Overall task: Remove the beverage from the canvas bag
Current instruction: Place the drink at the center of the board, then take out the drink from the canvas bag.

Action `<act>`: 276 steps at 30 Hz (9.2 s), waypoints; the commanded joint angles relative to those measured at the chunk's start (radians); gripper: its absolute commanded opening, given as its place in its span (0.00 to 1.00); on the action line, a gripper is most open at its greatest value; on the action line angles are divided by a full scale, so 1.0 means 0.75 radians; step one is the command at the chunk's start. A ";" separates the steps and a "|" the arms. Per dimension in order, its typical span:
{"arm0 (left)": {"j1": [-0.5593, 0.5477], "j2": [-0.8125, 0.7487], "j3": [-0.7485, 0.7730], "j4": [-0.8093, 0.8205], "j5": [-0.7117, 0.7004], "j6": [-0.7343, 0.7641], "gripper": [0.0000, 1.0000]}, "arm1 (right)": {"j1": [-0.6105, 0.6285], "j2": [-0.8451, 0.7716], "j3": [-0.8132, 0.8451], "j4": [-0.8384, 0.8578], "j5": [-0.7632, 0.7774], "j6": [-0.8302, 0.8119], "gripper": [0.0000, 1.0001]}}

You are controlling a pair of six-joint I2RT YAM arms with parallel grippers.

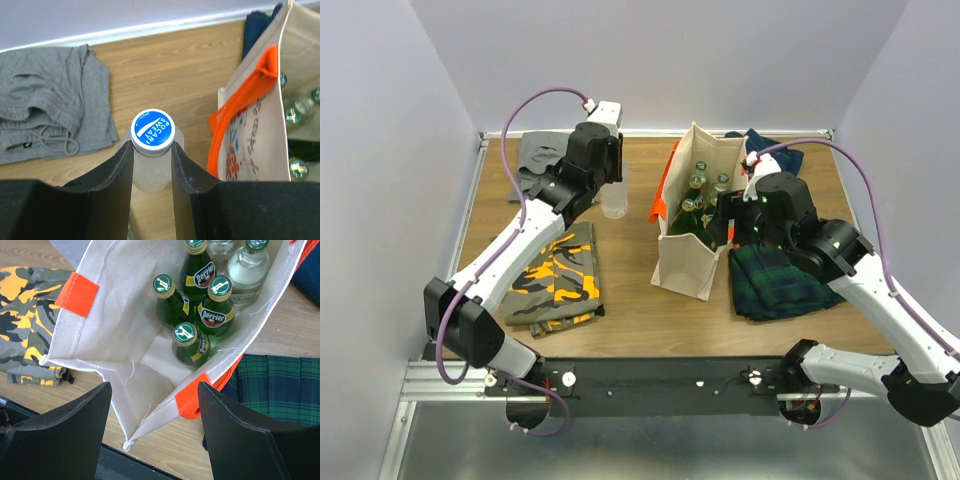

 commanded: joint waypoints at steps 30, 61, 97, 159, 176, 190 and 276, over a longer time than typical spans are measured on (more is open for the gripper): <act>0.214 0.560 0.371 0.506 0.159 -0.020 0.00 | 0.008 0.138 0.154 -0.037 0.151 -0.028 0.80; 0.216 0.560 0.324 0.420 0.077 0.039 0.00 | 0.008 0.130 0.154 -0.039 0.149 -0.026 0.80; 0.273 0.661 0.619 -0.047 0.419 -0.082 0.99 | 0.008 -0.119 0.195 0.164 0.251 0.119 1.00; 0.275 -0.172 0.179 -0.178 0.977 -0.170 0.99 | 0.008 0.134 0.295 -0.372 0.585 0.361 0.98; -0.187 -0.233 0.156 -0.210 0.370 -0.039 0.99 | 0.008 -0.009 0.009 -0.063 0.286 0.318 0.96; -0.210 -0.102 0.320 -0.286 0.304 0.039 0.99 | 0.008 0.159 0.070 -0.108 0.413 0.305 1.00; -0.431 0.452 0.478 -0.421 0.670 0.002 0.90 | 0.008 -0.142 -0.163 -0.290 -0.121 0.124 1.00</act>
